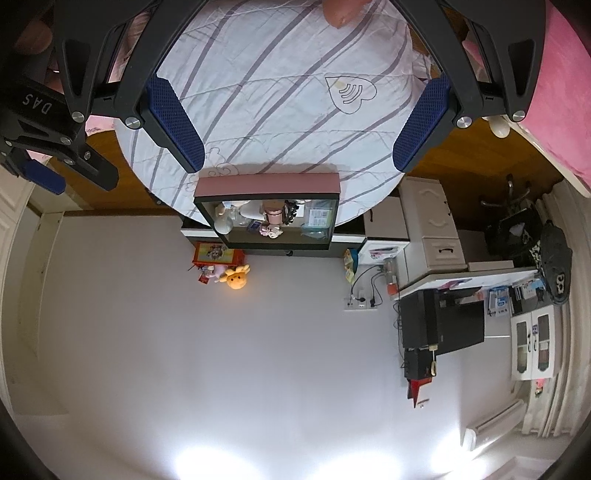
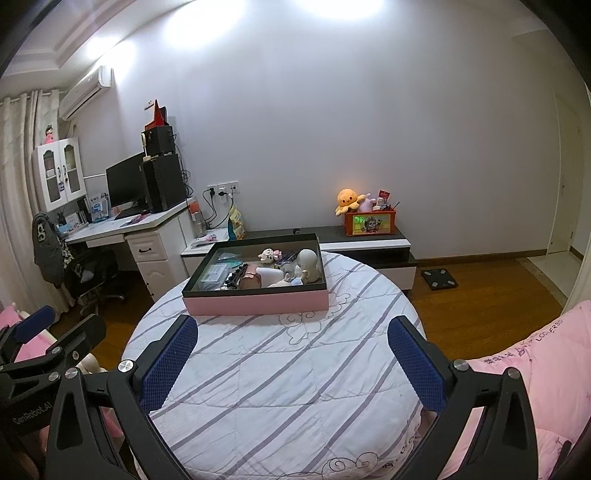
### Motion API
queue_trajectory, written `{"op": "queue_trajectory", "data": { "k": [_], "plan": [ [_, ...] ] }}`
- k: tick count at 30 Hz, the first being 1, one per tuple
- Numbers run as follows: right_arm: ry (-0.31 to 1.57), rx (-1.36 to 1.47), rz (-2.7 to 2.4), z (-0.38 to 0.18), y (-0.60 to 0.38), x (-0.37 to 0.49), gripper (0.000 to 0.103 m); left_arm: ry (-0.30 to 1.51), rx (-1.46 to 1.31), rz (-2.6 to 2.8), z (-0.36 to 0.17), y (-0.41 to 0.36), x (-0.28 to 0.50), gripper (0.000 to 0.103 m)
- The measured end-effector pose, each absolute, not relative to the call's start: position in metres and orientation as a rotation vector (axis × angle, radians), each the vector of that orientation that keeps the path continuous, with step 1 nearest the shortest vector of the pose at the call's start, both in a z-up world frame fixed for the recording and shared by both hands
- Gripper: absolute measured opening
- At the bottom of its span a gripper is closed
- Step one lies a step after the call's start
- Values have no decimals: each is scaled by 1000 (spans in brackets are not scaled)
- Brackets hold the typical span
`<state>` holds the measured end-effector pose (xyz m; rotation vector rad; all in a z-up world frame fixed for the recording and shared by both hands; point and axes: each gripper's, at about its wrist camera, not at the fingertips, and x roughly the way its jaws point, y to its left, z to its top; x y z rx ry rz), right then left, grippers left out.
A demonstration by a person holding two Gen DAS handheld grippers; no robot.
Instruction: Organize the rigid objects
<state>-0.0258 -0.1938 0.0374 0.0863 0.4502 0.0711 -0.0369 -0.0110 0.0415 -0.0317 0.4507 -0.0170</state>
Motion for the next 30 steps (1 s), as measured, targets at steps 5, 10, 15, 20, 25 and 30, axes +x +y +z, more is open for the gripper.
{"op": "queue_trajectory", "data": {
  "k": [5, 10, 15, 20, 25, 30],
  "plan": [
    [450, 86, 71, 36, -195, -26, 103, 452, -32, -18, 42, -10, -37, 103],
    [451, 86, 72, 36, -194, -26, 103, 454, -38, -25, 43, -10, -37, 103],
    [451, 88, 74, 35, -195, -26, 103, 460, -47, -32, 42, -9, -36, 103],
    [450, 87, 72, 35, -194, -26, 103, 455, -42, -27, 42, -9, -36, 103],
    [452, 86, 73, 35, -193, -26, 103, 453, -42, -29, 42, -10, -36, 103],
    [454, 88, 74, 34, -193, -26, 103, 454, -62, -45, 44, -7, -36, 103]
  ]
}}
